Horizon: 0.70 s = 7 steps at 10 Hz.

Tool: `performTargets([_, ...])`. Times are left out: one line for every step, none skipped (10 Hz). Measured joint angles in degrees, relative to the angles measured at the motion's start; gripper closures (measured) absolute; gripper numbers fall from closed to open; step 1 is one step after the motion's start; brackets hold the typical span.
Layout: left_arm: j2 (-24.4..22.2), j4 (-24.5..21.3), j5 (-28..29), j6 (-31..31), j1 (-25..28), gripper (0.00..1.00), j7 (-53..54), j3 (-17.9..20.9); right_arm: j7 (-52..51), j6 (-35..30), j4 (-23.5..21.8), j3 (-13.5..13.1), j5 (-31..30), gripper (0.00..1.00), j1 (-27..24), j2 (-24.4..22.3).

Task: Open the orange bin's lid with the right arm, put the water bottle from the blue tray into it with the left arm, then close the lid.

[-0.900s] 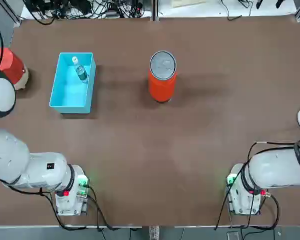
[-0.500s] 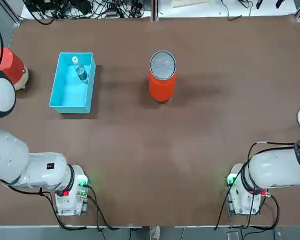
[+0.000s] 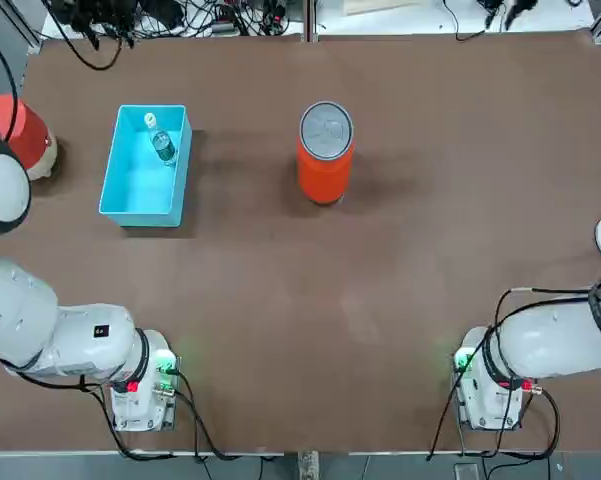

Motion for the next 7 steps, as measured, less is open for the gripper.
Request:
performTargets([-0.26, -3.77, 0.0, 3.98, -0.01, 0.01, -0.13, -0.04, 5.32, 0.5, -0.06, 0.16, 0.05, 0.79, 3.3, 0.0])
performTargets([-0.51, -7.35, 0.0, 7.6, -0.04, 0.01, -0.42, -0.12, 10.91, 1.68, -0.2, 0.24, 0.08, 0.85, 6.73, 0.04])
performTargets([-0.54, -10.53, 0.0, 10.99, -0.06, 0.0, -0.56, -0.21, 17.16, 3.65, -0.47, 0.27, 0.14, 0.91, 10.21, 0.33])
performTargets([-0.52, -13.77, 0.0, 14.52, -0.07, 0.0, -0.57, -0.25, 23.3, 6.0, -1.02, 0.32, 0.18, 0.92, 13.82, 1.07])
performTargets([-0.51, -17.05, 0.0, 18.24, -0.06, 0.01, -0.57, -0.28, 29.15, 8.73, -1.52, 0.37, 0.19, 0.93, 17.53, 2.44])
performTargets([-0.49, -20.34, 0.0, 22.08, -0.05, 0.02, -0.57, -0.29, 34.54, 11.94, -1.73, 0.38, 0.19, 0.93, 20.93, 4.35])
performTargets([-0.37, -23.45, 0.0, 26.1, -0.03, 0.02, -0.57, -0.29, 39.1, 15.26, -1.81, 0.38, 0.19, 0.95, 23.86, 6.57])
